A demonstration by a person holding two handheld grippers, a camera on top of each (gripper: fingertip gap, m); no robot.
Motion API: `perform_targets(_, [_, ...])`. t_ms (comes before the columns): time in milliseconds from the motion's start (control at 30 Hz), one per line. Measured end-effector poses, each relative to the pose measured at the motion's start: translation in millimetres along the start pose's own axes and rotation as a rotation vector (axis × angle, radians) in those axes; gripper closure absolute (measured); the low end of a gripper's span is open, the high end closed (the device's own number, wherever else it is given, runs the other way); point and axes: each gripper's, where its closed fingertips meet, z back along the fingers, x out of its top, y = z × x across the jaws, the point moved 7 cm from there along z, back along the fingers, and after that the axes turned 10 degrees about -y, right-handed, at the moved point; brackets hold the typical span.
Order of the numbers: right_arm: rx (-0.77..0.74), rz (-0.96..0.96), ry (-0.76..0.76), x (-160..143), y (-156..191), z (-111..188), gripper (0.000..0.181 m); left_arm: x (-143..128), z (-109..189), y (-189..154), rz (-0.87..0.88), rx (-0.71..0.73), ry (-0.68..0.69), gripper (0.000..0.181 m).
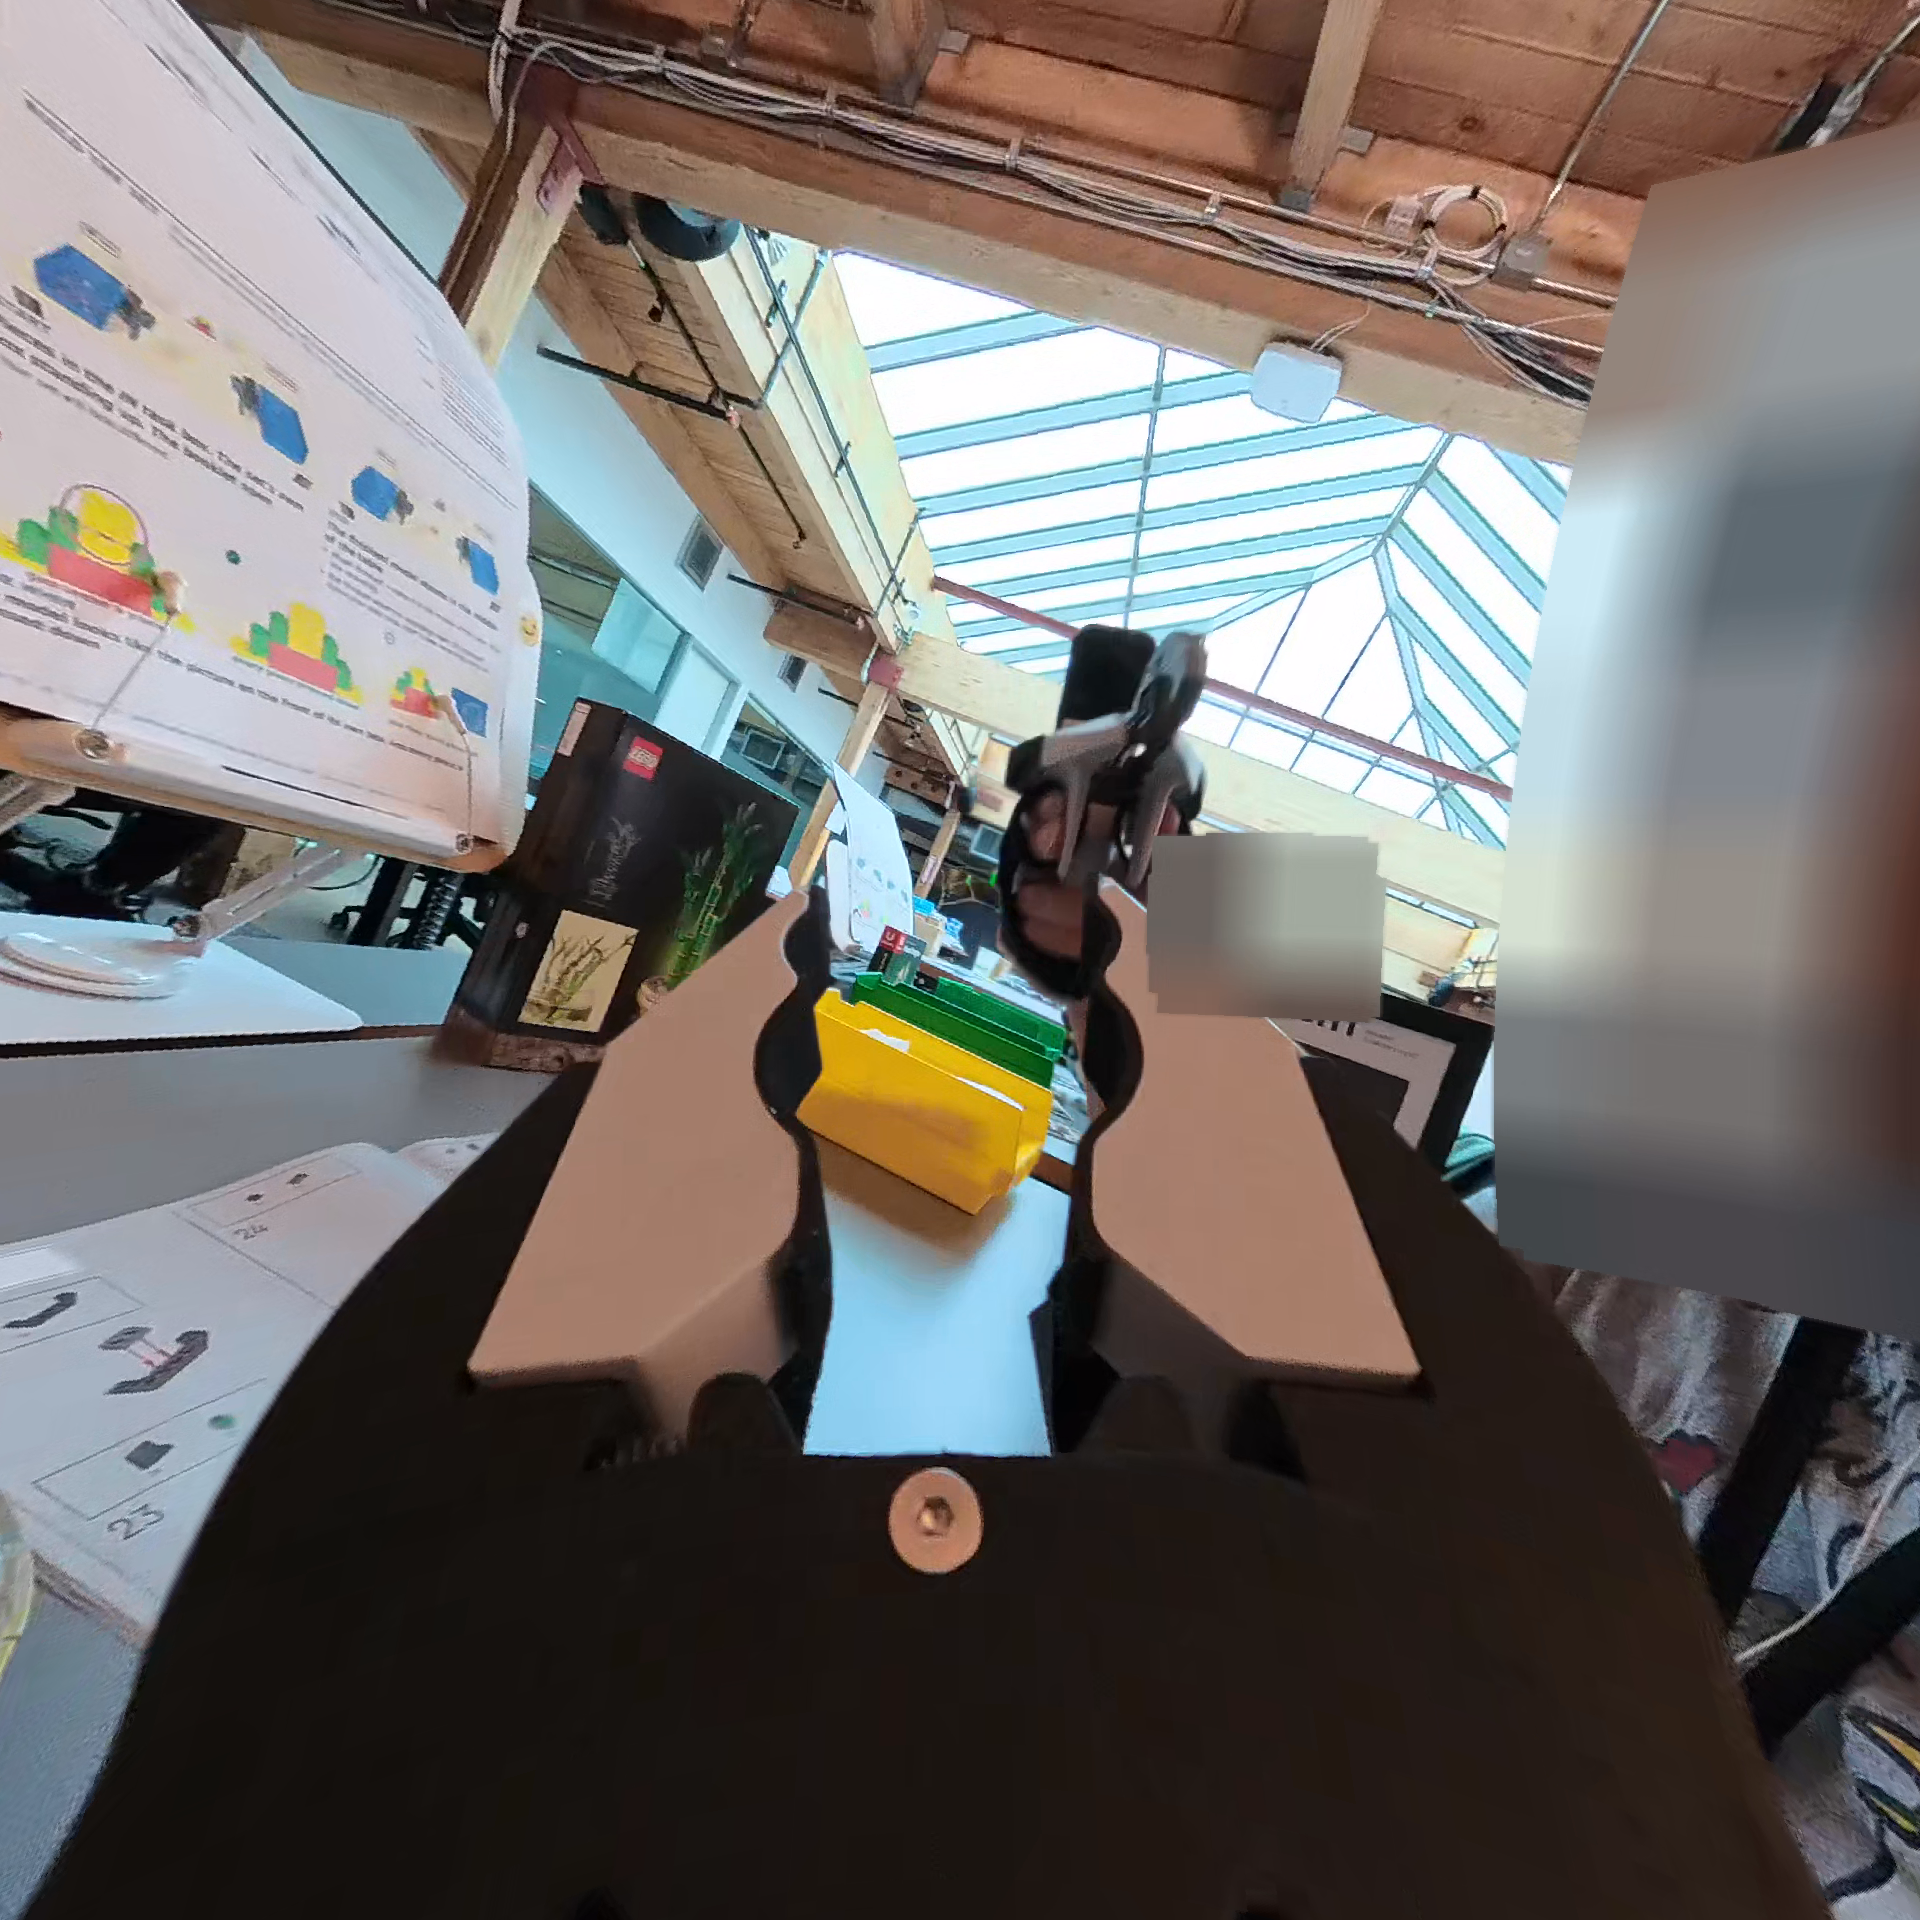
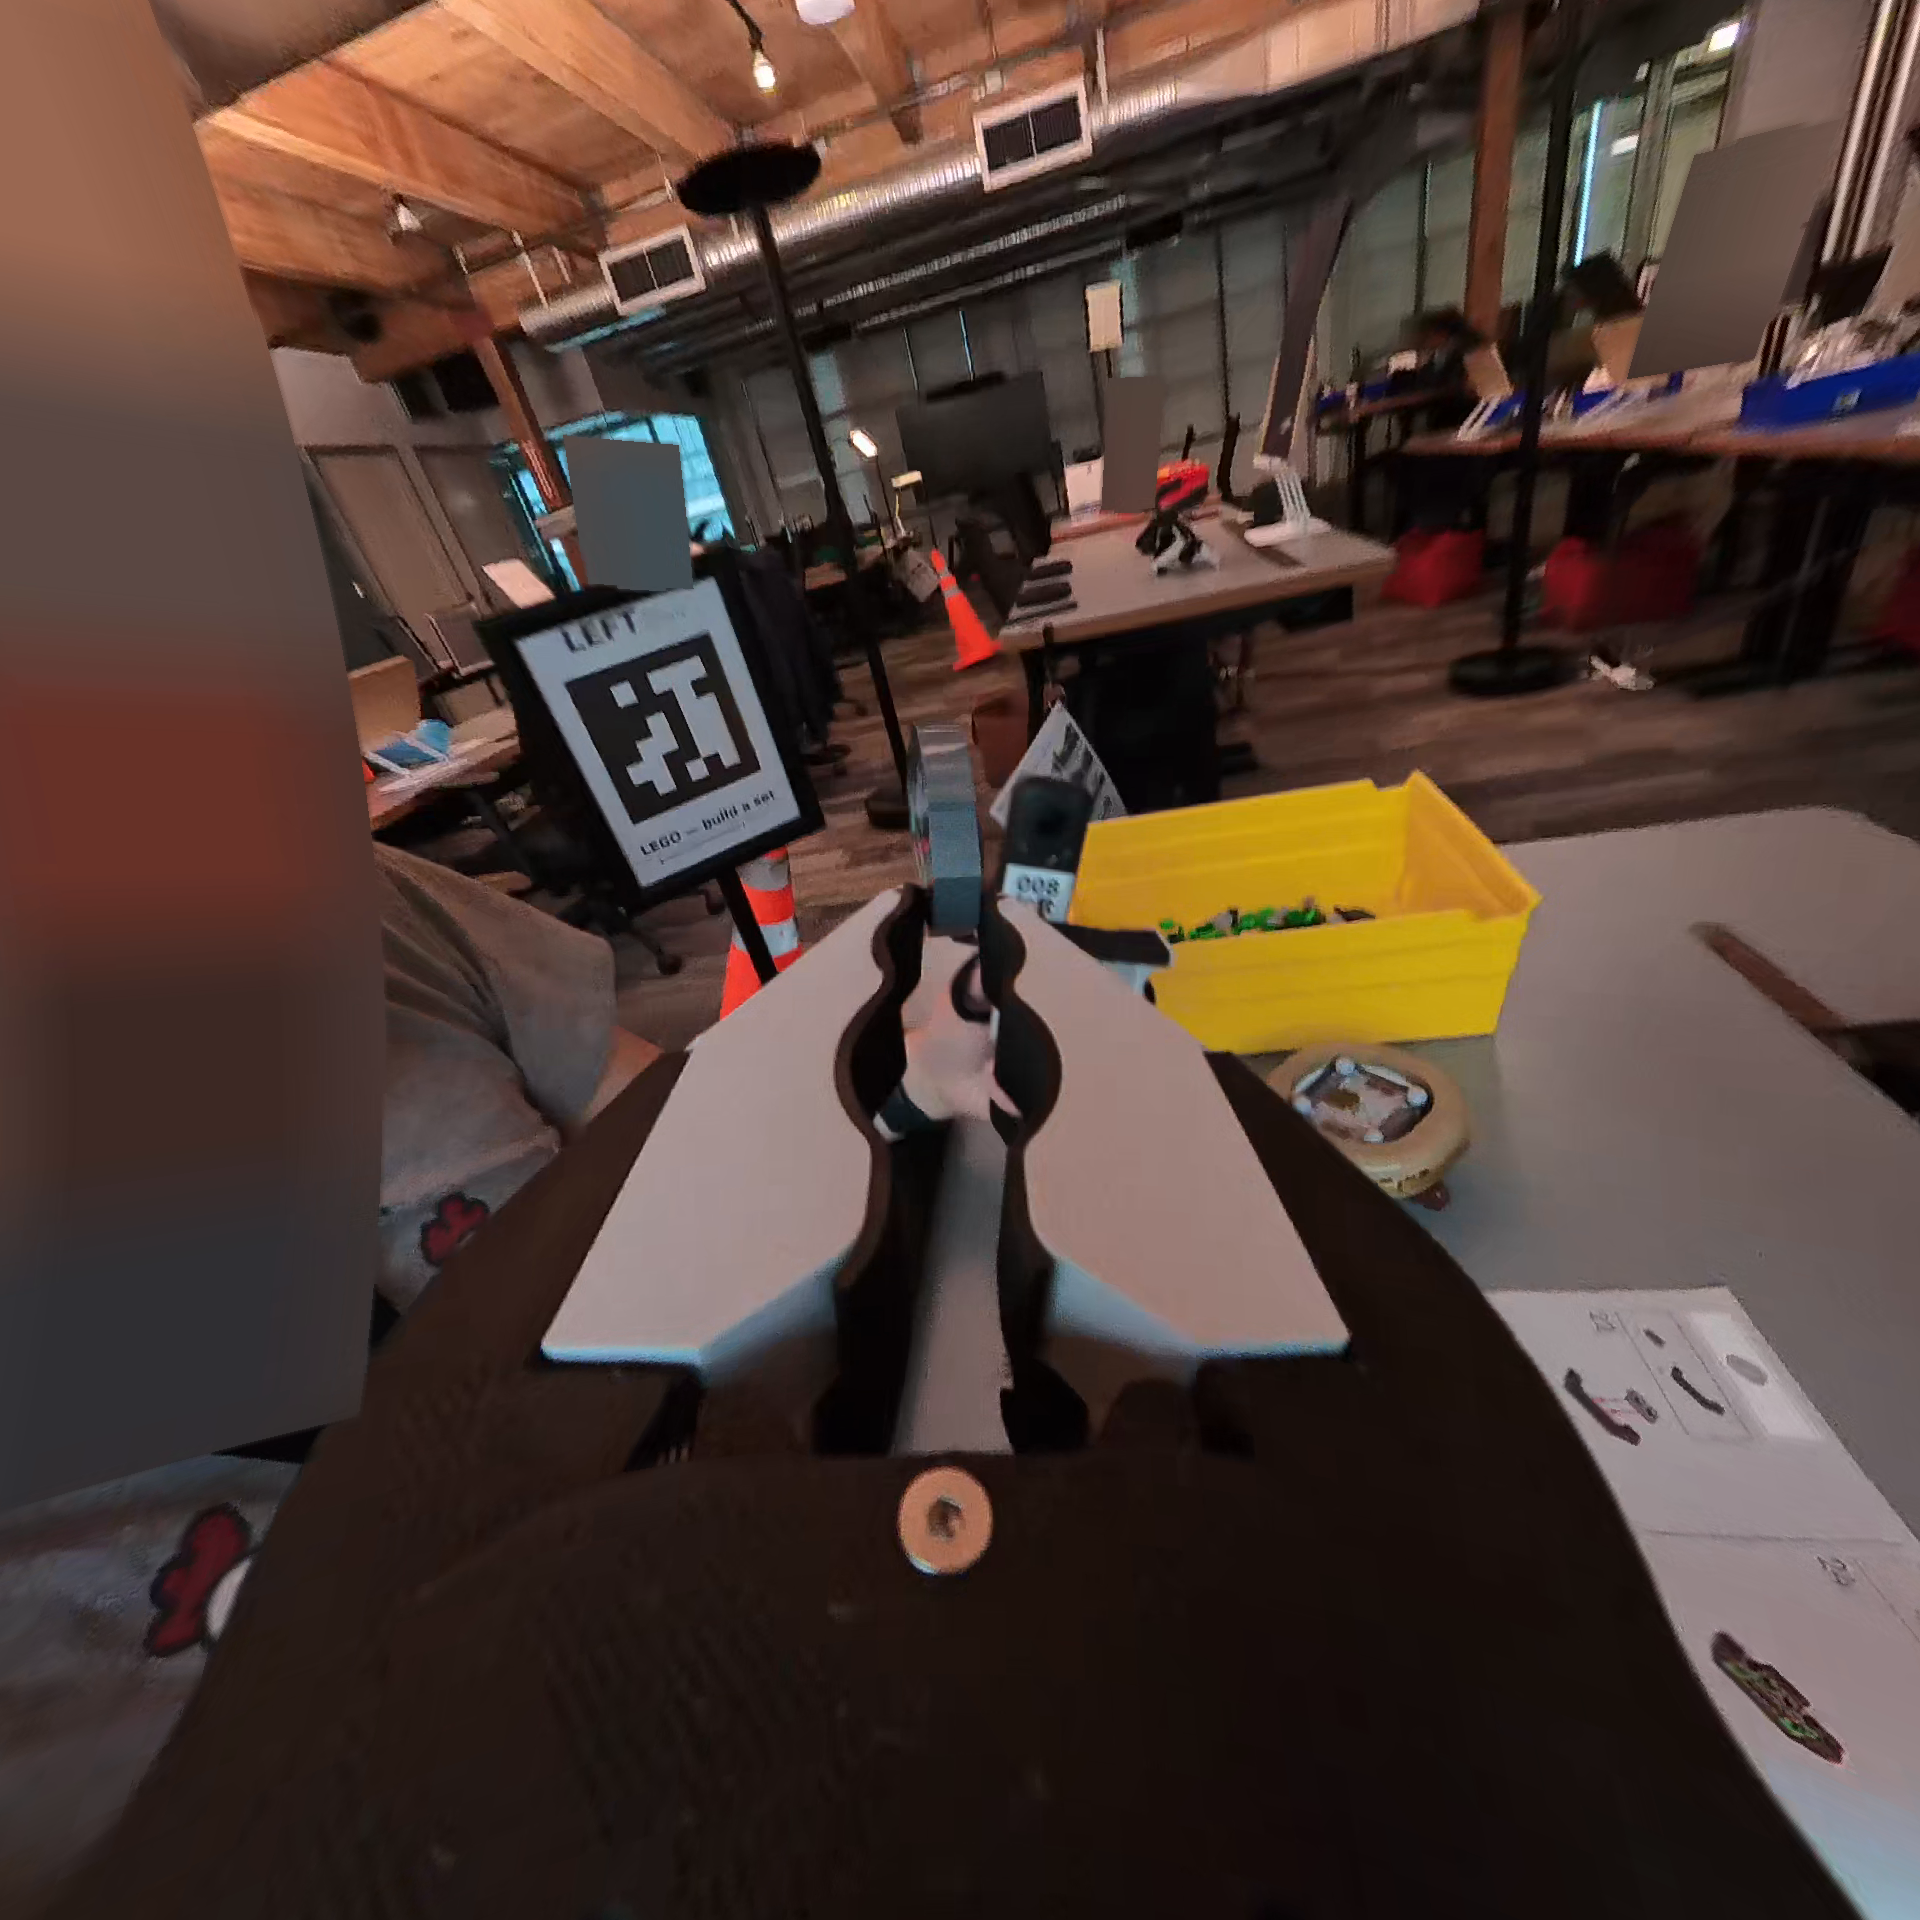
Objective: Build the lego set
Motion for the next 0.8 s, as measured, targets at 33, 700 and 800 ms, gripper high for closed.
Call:
perform_targets(33, [-0.001, -0.003, -0.023, 6.8, 5.0, 5.4, 0.173, -3.3, -1.7, 0.5, 0.007, -0.004, 0.016, 0.136])
perform_targets(700, [-0.073, 1.371, -0.145, 5.9, 65.2, 5.3, 0.172, -22.6, -4.6, 12.1, -0.012, 0.040, 0.170, 0.141])
perform_targets(800, [-0.139, 1.684, -0.110, -7.2, 83.2, -12.1, 0.172, -17.8, -3.0, 10.7, -0.022, 0.037, 0.150, 0.141])
